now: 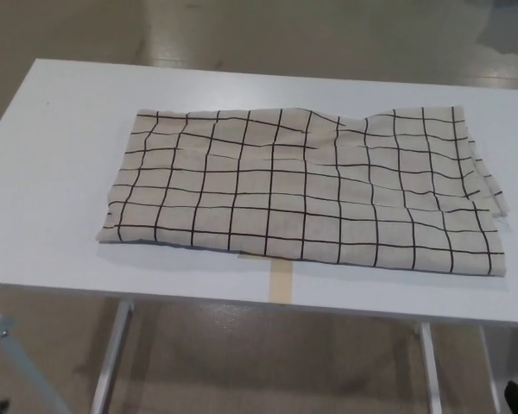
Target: Use the left hand to fold a white towel with checkered patterns in half.
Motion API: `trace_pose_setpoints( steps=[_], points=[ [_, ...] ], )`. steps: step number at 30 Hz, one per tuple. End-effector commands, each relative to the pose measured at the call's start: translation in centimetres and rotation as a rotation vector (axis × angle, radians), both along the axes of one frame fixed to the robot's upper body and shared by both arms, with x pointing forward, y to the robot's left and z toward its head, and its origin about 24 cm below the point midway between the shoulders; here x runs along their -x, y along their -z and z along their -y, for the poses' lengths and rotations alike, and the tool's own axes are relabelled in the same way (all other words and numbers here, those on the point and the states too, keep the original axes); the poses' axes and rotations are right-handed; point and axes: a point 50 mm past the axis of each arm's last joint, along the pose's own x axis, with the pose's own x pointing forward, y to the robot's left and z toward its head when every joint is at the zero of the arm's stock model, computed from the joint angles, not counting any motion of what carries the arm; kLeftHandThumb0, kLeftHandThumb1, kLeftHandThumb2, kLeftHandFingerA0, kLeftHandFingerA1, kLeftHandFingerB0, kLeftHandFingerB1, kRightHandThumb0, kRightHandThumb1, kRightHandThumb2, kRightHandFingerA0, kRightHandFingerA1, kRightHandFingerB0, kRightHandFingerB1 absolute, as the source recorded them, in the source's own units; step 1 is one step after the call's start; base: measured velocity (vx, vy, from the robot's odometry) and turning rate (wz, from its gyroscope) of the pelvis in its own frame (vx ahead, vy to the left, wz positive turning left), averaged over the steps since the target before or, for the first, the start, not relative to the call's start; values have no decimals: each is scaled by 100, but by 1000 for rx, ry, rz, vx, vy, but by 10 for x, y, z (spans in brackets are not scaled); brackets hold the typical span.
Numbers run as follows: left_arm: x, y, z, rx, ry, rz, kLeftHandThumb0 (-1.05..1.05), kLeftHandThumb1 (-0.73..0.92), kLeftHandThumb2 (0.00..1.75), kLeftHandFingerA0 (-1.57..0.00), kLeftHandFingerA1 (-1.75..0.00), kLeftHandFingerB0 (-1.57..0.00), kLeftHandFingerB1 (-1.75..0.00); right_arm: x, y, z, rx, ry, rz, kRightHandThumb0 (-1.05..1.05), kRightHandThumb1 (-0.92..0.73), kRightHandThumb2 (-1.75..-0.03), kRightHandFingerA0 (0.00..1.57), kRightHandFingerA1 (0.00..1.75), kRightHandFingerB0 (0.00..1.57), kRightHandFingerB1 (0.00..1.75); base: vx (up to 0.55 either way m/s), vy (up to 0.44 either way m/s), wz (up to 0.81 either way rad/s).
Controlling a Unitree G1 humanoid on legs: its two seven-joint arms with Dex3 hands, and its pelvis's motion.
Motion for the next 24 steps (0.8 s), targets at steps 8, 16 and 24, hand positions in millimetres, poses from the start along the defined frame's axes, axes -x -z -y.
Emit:
trace_pose_setpoints(
  steps=[8, 16, 24],
  points=[
    [-32, -109, 24, -434, 198, 420, -61, 38, 77, 0, -16, 0, -12, 25, -13, 25, -13, 93, 104, -46, -72, -67, 6, 25, 8, 18, 0, 0, 1],
    [-88, -121, 67, -574, 414, 355, -63, 40, 78, 0, -10, 0, -15, 38, -2, -4, -14, -2, 79, -51, -67, -82, 4, 30, 3, 20, 0, 0, 0],
    [-141, -89, 96, -751, 486, 130, -63, 40, 78, 0, -9, 0, -15, 48, 12, -14, -21, -66, -5, -49, -73, -67, 6, 29, 8, 17, 0, 0, 0]
  ],
)
